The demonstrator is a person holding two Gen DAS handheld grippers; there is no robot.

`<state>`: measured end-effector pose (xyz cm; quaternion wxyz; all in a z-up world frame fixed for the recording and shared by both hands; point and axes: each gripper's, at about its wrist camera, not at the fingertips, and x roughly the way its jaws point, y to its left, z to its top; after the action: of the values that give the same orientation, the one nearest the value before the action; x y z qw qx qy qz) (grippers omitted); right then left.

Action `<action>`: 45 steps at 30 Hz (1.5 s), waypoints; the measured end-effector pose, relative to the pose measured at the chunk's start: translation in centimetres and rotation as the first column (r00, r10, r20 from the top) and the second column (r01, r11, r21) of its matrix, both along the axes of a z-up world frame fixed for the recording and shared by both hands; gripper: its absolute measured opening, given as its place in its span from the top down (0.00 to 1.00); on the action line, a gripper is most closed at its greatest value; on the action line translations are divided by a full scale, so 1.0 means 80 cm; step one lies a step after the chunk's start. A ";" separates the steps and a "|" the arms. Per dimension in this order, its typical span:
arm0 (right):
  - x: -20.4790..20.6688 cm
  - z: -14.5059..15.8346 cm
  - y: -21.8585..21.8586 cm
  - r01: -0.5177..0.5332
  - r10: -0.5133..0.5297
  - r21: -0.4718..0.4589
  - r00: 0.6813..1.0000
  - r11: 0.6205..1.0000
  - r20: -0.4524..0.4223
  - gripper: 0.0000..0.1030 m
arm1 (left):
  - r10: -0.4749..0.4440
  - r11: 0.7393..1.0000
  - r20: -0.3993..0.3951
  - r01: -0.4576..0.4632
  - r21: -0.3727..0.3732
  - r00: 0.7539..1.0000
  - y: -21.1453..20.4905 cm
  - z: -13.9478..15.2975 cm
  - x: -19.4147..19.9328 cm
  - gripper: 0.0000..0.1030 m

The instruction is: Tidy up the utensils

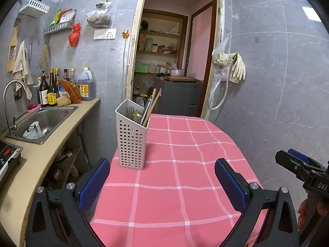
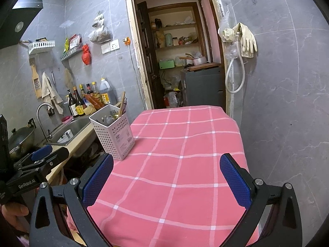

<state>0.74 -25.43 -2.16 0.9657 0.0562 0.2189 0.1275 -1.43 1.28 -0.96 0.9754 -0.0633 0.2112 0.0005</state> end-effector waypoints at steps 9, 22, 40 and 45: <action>-0.001 -0.004 0.009 0.002 -0.002 -0.003 1.000 1.000 -0.006 0.01 | 0.001 1.000 -0.001 -0.001 -0.002 1.000 0.000 0.000 -0.001 0.01; 0.000 -0.006 0.009 0.003 -0.003 -0.005 1.000 1.000 -0.008 0.01 | 0.001 1.000 0.000 -0.001 -0.001 1.000 0.000 0.000 -0.002 0.01; 0.002 -0.011 0.014 0.004 -0.004 -0.007 1.000 1.000 -0.016 0.01 | 0.001 1.000 -0.005 -0.001 -0.004 1.000 0.007 -0.004 -0.004 0.01; 0.006 -0.013 0.016 0.004 -0.004 -0.009 1.000 1.000 -0.022 0.01 | 0.003 1.000 -0.009 -0.003 -0.003 1.000 0.008 -0.004 -0.004 0.01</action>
<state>1.26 -24.13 -3.24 0.9638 0.0535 0.2298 0.1241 -1.76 1.90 -1.29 0.9743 -0.0653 0.2155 0.0020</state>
